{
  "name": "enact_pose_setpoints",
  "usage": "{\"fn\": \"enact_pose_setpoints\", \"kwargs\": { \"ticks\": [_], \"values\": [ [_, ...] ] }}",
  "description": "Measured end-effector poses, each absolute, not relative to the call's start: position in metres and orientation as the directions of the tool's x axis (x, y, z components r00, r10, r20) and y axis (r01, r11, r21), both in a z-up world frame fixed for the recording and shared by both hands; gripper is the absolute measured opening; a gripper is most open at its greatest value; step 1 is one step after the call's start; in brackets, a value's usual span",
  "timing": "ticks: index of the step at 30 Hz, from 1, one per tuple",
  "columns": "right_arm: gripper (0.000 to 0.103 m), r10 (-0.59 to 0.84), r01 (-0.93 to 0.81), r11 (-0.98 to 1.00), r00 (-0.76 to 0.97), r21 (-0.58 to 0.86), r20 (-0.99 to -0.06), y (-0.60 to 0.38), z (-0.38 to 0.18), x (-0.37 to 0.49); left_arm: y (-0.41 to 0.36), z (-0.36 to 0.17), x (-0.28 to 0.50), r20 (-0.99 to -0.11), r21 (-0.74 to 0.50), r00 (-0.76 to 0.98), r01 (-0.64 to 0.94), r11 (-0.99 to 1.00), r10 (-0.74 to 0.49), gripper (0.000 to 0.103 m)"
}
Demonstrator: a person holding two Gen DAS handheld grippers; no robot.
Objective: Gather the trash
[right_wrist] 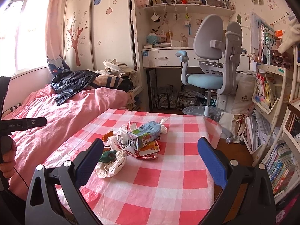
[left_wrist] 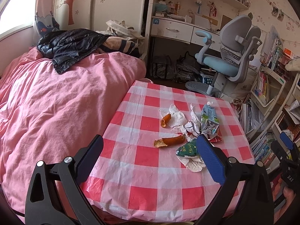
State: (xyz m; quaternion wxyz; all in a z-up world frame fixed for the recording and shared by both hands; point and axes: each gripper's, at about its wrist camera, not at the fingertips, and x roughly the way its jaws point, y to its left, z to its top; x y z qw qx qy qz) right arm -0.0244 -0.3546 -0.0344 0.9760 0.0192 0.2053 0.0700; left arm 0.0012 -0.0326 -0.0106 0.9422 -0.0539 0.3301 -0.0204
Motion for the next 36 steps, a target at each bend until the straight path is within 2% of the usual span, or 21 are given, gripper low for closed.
{"fn": "enact_pose_setpoints", "kwargs": {
  "ticks": [36],
  "values": [
    [0.097, 0.154, -0.161, 0.987, 0.895, 0.017, -0.419, -0.345, -0.036, -0.023, -0.035, -0.007, 0.000, -0.613, -0.104, 0.787, 0.011, 0.995, -0.073, 0.096]
  ]
}}
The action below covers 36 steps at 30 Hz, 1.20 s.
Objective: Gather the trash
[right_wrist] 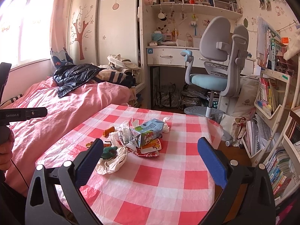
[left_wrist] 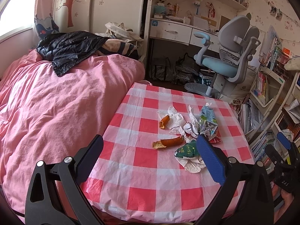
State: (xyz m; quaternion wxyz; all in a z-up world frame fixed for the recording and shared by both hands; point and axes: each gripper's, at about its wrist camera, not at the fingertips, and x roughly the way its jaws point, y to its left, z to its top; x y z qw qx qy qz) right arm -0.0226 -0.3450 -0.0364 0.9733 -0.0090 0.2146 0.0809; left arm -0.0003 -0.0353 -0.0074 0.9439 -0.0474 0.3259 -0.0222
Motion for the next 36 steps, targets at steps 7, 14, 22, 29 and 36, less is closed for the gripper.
{"fn": "enact_pose_setpoints", "kwargs": {
  "ticks": [7, 14, 22, 29, 36],
  "values": [
    [0.097, 0.157, -0.172, 0.985, 0.893, 0.004, -0.423, -0.3407, -0.0338, -0.0221, -0.0341, -0.0057, 0.0006, -0.617, -0.108, 0.784, 0.004, 0.994, -0.070, 0.096],
    [0.097, 0.159, -0.174, 0.985, 0.891, 0.003, -0.425, -0.3402, -0.0340, -0.0215, -0.0341, -0.0060, 0.0003, -0.617, -0.108, 0.784, 0.003, 0.994, -0.070, 0.096],
    [0.097, 0.161, -0.176, 0.984, 0.890, 0.004, -0.427, -0.3399, -0.0342, -0.0207, -0.0341, -0.0058, 0.0004, -0.617, -0.108, 0.784, 0.004, 0.994, -0.070, 0.096],
    [0.097, 0.162, -0.177, 0.984, 0.890, 0.003, -0.425, -0.3398, -0.0342, -0.0205, -0.0343, -0.0057, 0.0005, -0.616, -0.108, 0.784, 0.003, 0.994, -0.070, 0.096],
    [0.097, 0.162, -0.177, 0.984, 0.890, 0.005, -0.425, -0.3400, -0.0346, -0.0207, -0.0344, -0.0055, 0.0007, -0.617, -0.108, 0.784, 0.003, 0.994, -0.069, 0.096]
  ]
}}
